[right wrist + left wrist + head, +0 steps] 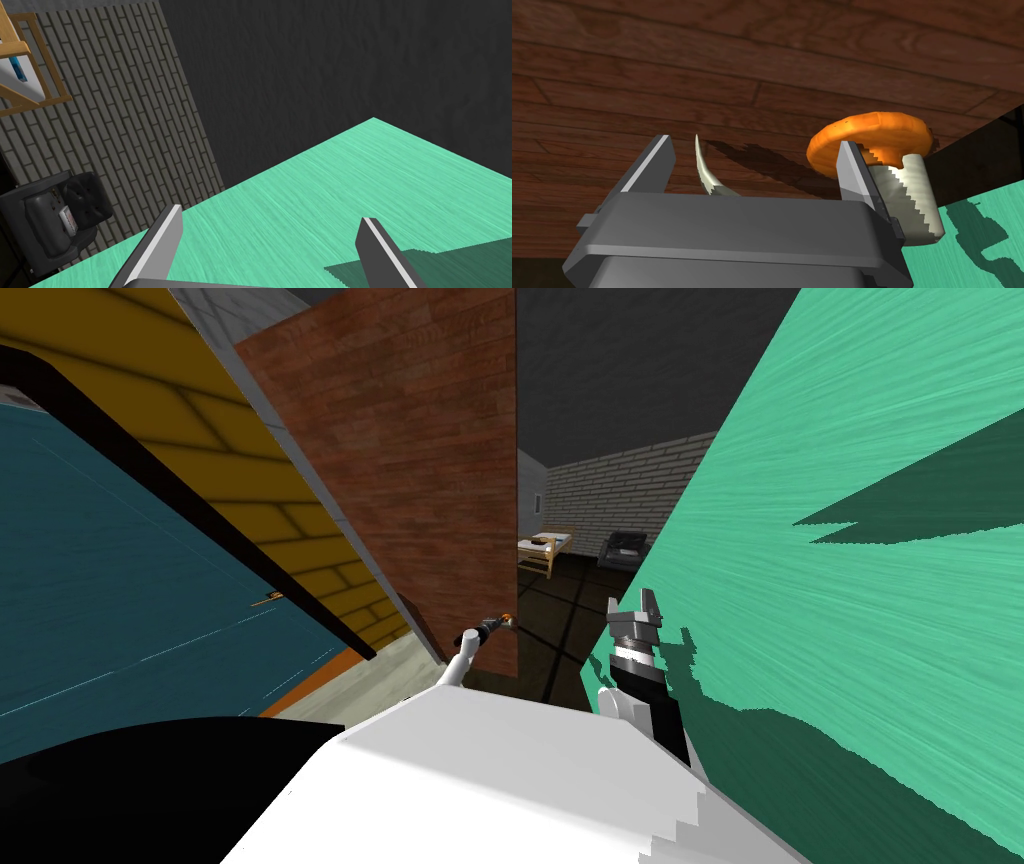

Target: Push the door open

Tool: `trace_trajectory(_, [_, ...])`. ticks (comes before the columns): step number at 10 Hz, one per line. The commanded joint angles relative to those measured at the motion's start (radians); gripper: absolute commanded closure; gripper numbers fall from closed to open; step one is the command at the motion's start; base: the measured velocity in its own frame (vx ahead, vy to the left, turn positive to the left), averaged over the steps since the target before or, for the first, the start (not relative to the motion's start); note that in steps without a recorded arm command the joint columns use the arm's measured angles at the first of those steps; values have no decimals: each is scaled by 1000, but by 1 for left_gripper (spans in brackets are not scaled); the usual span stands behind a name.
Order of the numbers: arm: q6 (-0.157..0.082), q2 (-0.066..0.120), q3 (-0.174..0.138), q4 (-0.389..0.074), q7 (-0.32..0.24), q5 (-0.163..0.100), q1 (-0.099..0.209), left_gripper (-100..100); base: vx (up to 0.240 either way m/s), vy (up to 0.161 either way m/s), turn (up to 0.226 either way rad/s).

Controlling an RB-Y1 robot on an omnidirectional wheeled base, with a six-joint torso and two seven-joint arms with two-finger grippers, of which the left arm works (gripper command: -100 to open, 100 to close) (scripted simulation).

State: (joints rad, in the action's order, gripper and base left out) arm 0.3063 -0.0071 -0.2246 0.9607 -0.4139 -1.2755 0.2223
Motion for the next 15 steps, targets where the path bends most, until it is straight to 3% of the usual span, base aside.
trace_trajectory(1, [-33,29,2,-23,34,32,-11,100,64,-33,27])
trace_trajectory(2, [-33,29,2,-23,34,32,-11,100,56,-22,16])
trace_trajectory(3, [-33,29,2,-23,0,32,-11,100,24,0,-25])
trace_trajectory(4, [-33,29,2,-23,34,27,-11,100,0,0,0])
trace_trajectory(5, [-33,29,2,-23,34,7,-11,100,0,0,0])
trace_trajectory(6, [-33,29,2,-23,34,32,-11,100,0,0,0])
trace_trajectory(7, [-33,29,2,-23,34,13,-11,100,0,0,0])
trace_trajectory(8, [-33,29,2,-23,34,32,-11,100,-3,8,-5])
trace_trajectory(10, [-33,29,2,-23,-9,32,-11,100,1,8,-7])
trace_trajectory(11, [-53,10,4,13,-31,92,-14,100,44,-36,17])
trace_trajectory(12, [-53,10,4,13,-31,92,-14,100,56,-41,9])
trace_trajectory(13, [-74,16,3,6,-18,109,-14,100,72,-29,17])
trace_trajectory(15, [-74,16,3,6,-18,109,-14,100,45,-12,10])
